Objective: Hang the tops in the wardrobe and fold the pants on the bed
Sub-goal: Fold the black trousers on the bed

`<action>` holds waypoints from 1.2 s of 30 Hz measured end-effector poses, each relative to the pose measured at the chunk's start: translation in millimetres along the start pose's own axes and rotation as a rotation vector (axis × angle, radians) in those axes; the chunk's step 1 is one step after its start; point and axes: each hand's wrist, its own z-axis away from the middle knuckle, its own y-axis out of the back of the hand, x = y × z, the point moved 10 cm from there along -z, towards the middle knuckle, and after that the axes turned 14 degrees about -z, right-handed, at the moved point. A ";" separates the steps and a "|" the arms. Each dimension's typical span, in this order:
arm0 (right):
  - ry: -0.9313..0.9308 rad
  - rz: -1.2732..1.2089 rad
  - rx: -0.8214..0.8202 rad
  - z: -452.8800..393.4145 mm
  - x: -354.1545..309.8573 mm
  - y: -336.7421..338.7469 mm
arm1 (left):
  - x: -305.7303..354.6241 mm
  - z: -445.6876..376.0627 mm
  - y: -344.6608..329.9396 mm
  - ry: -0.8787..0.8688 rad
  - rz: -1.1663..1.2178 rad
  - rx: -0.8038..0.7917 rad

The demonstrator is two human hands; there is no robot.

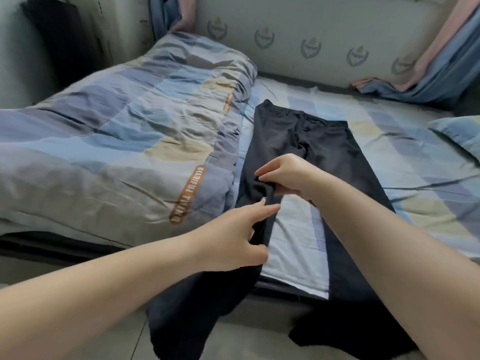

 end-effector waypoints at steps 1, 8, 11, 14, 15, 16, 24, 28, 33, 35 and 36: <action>-0.008 -0.031 0.023 10.9 13.0 28.9 | 23.6 -14.2 -10.7 -0.020 0.055 0.015; -0.060 -0.127 0.233 76.5 98.8 201.1 | 160.9 -108.9 -104.1 -0.161 0.163 -0.005; -0.150 -0.164 0.330 100.6 163.0 261.5 | 211.9 -137.1 -165.6 -0.204 0.137 -0.073; -0.269 -0.183 0.419 121.4 241.1 292.5 | 234.3 -147.8 -240.9 -0.180 0.135 -0.254; -0.279 -0.172 0.431 123.9 261.2 293.0 | 230.8 -146.3 -262.6 -0.161 0.145 -0.321; -0.268 -0.157 0.445 124.3 277.2 292.9 | 225.1 -143.5 -276.2 -0.145 0.161 -0.366; -0.134 -0.127 0.533 141.4 310.8 288.8 | 83.0 -142.7 -205.2 0.178 0.179 0.066; -0.178 -0.253 0.330 163.1 327.1 264.6 | 12.1 -122.8 -187.8 0.438 0.269 0.070; -0.255 -0.510 0.144 169.0 337.6 242.8 | 4.6 -125.5 -195.1 0.519 0.571 0.104; -0.235 -0.632 0.112 172.9 337.3 237.3 | 11.4 -130.2 -183.0 0.461 0.606 0.228; -0.243 -0.703 0.085 176.7 339.9 231.3 | 13.3 -131.3 -176.4 0.433 0.596 0.286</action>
